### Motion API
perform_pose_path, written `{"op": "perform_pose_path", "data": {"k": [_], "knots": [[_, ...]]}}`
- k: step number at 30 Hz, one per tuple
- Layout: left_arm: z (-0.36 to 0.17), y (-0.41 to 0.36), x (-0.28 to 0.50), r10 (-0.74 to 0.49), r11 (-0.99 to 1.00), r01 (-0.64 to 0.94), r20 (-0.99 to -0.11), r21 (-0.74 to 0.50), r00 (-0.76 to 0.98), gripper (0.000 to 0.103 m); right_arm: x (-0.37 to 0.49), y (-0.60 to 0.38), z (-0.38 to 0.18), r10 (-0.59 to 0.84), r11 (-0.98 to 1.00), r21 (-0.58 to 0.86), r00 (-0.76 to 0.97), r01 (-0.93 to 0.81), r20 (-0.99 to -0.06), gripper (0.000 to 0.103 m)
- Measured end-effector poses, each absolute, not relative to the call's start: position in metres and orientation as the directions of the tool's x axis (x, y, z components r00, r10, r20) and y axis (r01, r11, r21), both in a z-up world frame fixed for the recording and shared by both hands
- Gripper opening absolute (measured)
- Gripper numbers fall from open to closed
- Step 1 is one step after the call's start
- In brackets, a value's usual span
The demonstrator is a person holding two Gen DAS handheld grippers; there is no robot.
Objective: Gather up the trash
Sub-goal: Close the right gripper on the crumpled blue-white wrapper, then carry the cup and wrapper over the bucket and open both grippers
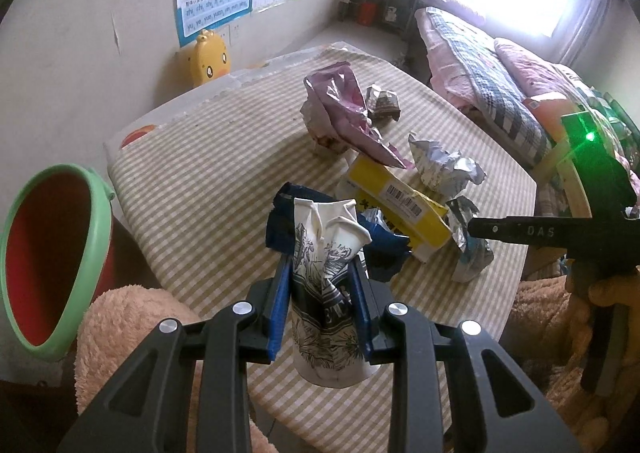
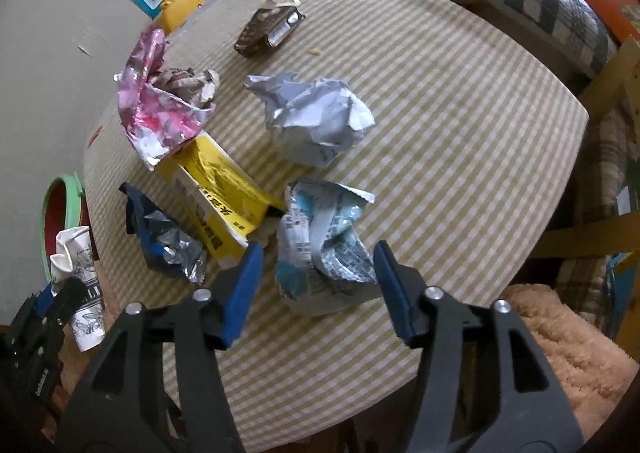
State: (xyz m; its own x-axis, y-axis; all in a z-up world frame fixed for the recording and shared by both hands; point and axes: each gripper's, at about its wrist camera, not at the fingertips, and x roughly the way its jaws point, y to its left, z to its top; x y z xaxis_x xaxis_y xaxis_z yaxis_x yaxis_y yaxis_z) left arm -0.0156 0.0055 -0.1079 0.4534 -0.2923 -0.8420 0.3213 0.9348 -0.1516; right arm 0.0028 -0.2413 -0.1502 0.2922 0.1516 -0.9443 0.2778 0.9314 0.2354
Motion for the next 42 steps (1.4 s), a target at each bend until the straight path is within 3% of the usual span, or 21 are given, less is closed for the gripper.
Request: {"op": "perform_pose_path", "data": {"k": [9, 13, 16, 24, 31, 42], "knots": [[-0.111, 0.004, -0.015, -0.295, 0.933, 0.326, -0.847, -0.155, 0.442, 0.026, 0.015, -0.241, -0.171, 0.144, 0.930, 0.219, 0.256, 0.294, -0.956, 0.056], [-0.108, 0.006, -0.016, -0.302, 0.932, 0.325, -0.840, -0.161, 0.451, 0.026, 0.015, -0.235, -0.159, 0.119, 0.946, 0.198, 0.293, 0.257, -0.949, 0.037], [-0.104, 0.012, -0.016, -0.310, 0.934, 0.312, -0.833, -0.175, 0.459, 0.026, 0.010, -0.236, -0.139, 0.074, 0.953, 0.174, 0.365, 0.248, -0.928, 0.034], [-0.094, 0.027, -0.013, -0.315, 0.939, 0.286, -0.812, -0.191, 0.491, 0.026, -0.014, -0.240, -0.098, 0.069, 0.936, 0.235, 0.514, 0.264, -0.855, 0.033], [-0.081, 0.062, -0.003, -0.250, 0.965, 0.210, -0.785, -0.156, 0.567, 0.026, -0.024, -0.231, -0.081, 0.088, 0.921, 0.282, 0.563, 0.268, -0.822, 0.033], [-0.077, 0.137, 0.014, -0.118, 0.991, 0.024, -0.771, -0.133, 0.625, 0.026, -0.006, -0.149, -0.059, 0.170, 0.961, 0.264, 0.585, 0.079, -0.793, 0.033]]}}
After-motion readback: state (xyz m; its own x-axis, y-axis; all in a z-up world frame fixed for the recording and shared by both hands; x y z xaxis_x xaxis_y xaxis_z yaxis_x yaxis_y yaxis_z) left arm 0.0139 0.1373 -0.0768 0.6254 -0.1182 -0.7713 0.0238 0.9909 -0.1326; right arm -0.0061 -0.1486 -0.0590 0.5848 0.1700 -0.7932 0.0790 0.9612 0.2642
